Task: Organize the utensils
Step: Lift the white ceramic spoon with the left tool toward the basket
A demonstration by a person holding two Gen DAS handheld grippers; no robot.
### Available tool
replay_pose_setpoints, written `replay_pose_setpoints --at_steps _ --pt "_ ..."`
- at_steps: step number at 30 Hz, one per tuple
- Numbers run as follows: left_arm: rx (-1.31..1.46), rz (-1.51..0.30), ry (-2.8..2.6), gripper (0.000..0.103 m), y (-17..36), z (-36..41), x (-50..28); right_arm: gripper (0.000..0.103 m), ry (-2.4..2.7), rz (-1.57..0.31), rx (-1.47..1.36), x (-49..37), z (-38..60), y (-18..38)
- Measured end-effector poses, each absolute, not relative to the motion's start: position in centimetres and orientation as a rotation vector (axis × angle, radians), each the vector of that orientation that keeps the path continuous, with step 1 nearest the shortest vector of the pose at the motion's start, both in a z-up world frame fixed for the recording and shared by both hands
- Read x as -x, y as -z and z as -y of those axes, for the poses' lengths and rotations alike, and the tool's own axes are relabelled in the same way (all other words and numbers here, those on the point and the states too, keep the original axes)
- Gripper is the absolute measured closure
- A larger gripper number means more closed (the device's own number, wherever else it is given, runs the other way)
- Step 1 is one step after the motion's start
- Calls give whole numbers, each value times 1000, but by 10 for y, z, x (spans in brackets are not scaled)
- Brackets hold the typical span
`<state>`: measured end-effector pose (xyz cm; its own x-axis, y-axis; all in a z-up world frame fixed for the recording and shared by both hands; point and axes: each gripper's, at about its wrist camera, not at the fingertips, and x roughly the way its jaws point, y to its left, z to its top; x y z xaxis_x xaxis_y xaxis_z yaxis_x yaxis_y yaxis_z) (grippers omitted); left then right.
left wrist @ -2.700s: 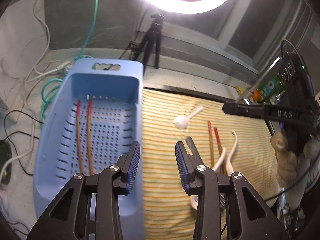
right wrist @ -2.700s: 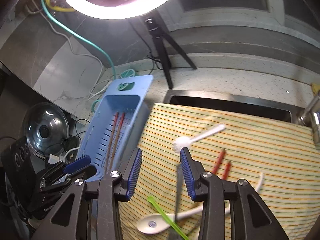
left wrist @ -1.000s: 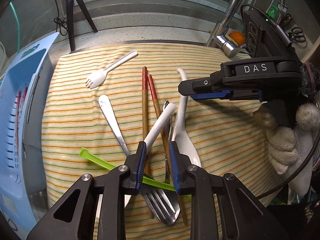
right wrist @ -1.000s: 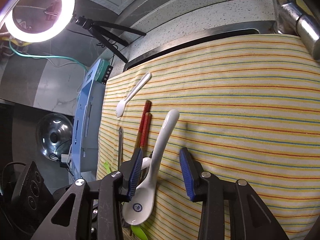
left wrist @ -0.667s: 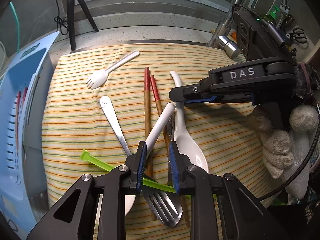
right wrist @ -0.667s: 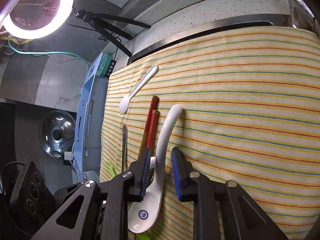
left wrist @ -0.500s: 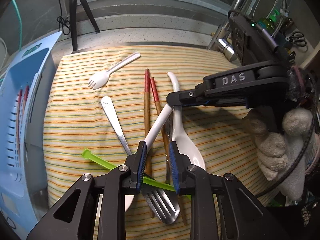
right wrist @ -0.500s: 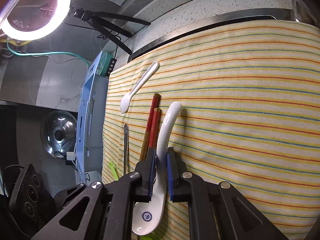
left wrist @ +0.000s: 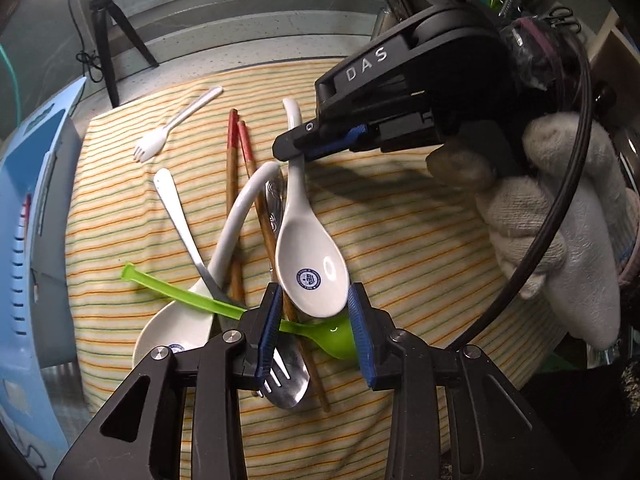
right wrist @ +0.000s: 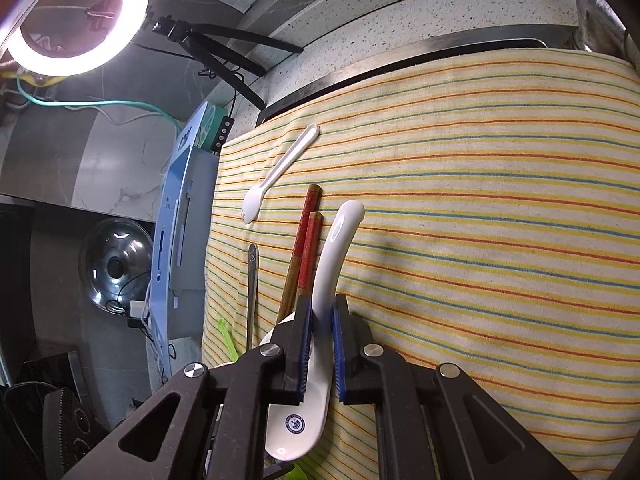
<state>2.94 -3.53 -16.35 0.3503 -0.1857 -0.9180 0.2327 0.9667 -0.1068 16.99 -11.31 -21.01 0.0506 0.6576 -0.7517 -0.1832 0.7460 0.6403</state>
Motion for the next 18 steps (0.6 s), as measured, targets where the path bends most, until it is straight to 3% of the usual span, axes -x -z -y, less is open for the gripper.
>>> replay_pose_setpoints --at_steps 18 --pt "-85 -1186 271 67 172 44 -27 94 -615 -1379 -426 -167 116 209"
